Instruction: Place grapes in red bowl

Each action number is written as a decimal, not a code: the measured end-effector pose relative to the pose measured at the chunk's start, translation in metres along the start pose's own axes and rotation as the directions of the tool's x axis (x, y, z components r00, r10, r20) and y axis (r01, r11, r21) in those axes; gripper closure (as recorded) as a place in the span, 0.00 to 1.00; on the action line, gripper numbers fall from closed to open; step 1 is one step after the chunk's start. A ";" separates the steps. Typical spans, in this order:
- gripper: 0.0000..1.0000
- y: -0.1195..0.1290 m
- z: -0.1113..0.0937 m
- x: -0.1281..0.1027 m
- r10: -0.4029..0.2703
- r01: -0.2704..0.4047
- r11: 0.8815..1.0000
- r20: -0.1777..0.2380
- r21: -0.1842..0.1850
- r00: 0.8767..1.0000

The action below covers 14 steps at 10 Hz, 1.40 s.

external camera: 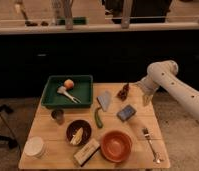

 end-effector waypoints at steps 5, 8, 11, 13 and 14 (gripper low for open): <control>0.20 -0.008 0.007 0.020 -0.034 0.034 0.999 -0.002 -0.015 0.999; 0.20 -0.010 0.013 0.027 -0.081 0.082 0.996 0.011 -0.041 0.997; 0.20 -0.013 0.022 0.034 -0.159 0.161 0.985 0.033 -0.063 0.987; 0.20 -0.014 0.027 0.036 -0.215 0.218 0.974 0.046 -0.062 0.976; 0.20 -0.015 0.031 0.034 -0.266 0.269 0.962 0.061 -0.051 0.962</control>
